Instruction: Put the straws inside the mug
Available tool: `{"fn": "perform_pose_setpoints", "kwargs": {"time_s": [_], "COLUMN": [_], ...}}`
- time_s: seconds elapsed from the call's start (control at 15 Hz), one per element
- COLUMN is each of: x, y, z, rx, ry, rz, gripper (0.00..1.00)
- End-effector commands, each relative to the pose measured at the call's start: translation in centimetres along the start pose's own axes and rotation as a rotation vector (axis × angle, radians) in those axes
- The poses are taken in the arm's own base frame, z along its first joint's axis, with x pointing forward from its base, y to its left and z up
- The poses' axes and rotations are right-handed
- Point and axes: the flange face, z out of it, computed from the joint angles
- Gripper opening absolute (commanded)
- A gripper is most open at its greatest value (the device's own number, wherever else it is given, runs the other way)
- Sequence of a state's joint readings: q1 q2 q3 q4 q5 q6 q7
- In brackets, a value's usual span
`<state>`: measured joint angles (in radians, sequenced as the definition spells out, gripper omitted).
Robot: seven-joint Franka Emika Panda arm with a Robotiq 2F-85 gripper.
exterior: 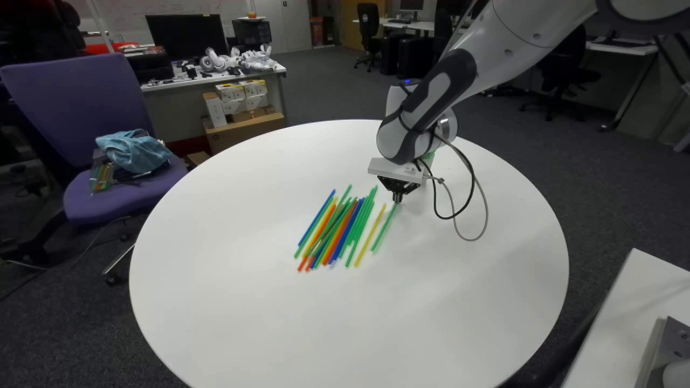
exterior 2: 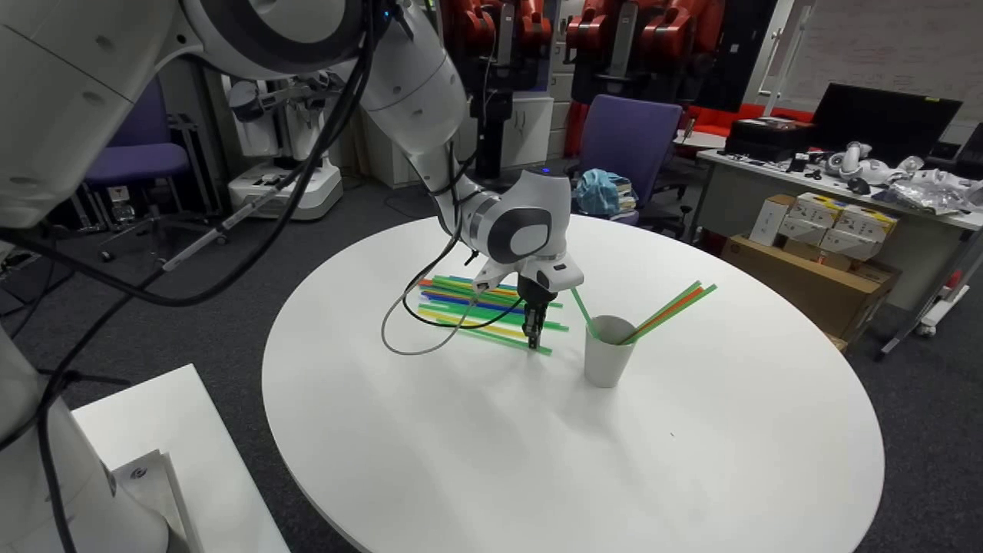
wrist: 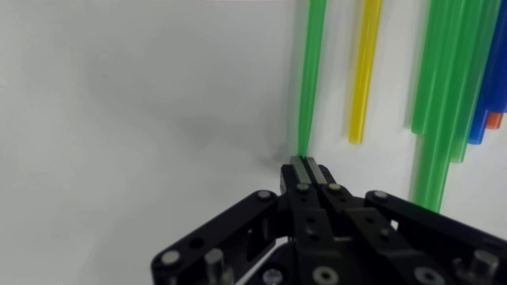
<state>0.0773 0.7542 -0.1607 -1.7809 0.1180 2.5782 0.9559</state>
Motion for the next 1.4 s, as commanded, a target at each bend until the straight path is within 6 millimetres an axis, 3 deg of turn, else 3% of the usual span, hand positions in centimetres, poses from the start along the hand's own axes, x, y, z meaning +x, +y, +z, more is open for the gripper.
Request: {"fn": "perform_pose_setpoints", "kwargs": {"time_s": [0.0, 0.27, 0.47, 0.73, 0.93, 1.07, 1.33], "x": [0.3, 0.5, 0.6, 0.9, 1.9, 2.7, 3.8], "y": [0.3, 0.1, -0.2, -1.4, -2.1, -2.0, -1.3], "z": [-0.4, -2.4, -6.3, -13.1, -17.5, -19.9, -22.7], "rx": [-0.006, 0.013, 0.048, 0.074, 0.041, 0.004, -0.040], "ry": [-0.006, 0.041, 0.119, 0.252, 0.438, 0.564, 0.806], "rz": [0.007, 0.007, -0.020, -0.076, -0.108, -0.109, -0.086], "gripper": [0.00, 0.00, 0.00, 0.00, 0.00, 0.00, 0.00]}}
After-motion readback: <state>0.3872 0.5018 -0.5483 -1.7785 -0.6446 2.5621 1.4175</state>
